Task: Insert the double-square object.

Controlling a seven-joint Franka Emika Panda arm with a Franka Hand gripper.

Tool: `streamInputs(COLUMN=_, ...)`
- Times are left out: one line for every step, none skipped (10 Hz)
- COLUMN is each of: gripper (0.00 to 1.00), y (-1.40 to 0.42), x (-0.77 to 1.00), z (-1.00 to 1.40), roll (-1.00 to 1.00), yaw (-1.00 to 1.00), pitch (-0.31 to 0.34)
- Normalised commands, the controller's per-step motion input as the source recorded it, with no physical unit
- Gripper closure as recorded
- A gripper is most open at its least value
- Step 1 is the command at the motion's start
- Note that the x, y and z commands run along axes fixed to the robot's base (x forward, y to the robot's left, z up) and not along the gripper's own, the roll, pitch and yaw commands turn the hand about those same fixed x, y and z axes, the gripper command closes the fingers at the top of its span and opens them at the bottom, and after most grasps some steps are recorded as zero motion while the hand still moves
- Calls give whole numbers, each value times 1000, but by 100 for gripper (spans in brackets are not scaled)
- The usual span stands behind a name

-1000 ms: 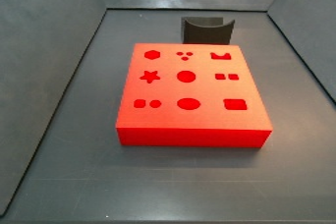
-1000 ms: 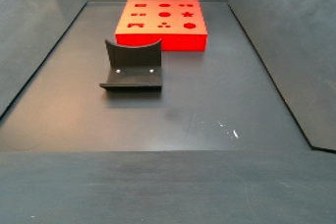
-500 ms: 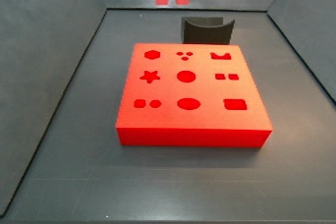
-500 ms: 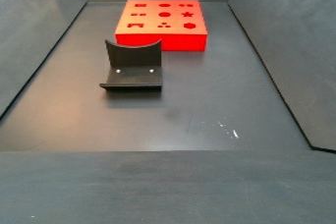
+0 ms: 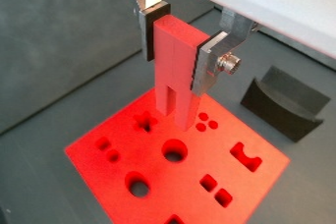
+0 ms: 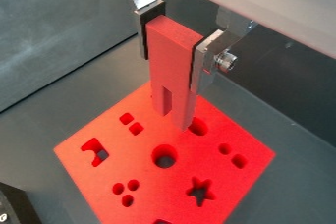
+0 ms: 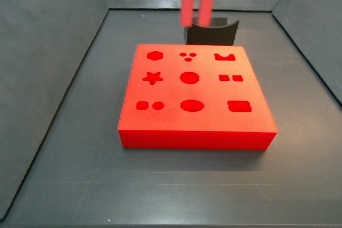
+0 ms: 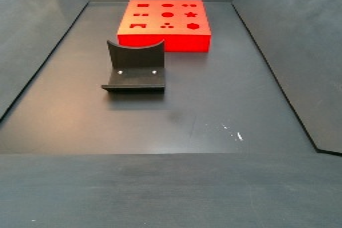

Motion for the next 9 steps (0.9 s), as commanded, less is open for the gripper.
streamInputs(gripper=100, y=100, x=1000, z=-406, roll=0, yaw=0, pitch=0)
streamInputs(gripper=100, y=80, x=1000, z=-389, roll=3, yaw=-6, pitch=0)
streamInputs(gripper=100, y=60, x=1000, z=-383, roll=10, yaw=-9, pitch=0)
streamInputs(gripper=100, y=46, x=1000, z=-374, roll=11, yaw=-11, pitch=0)
streamInputs(gripper=100, y=11, x=1000, z=-346, roll=14, yaw=-11, pitch=0)
streamInputs(gripper=100, y=0, x=1000, z=-317, roll=34, yaw=-51, pitch=-13)
streamInputs(gripper=100, y=0, x=1000, z=-326, roll=46, yaw=-86, pitch=-11)
streamInputs(gripper=100, y=0, x=1000, z=-337, roll=66, yaw=-91, pitch=0)
streamInputs(gripper=100, y=0, x=1000, z=-334, roll=76, yaw=-77, pitch=0)
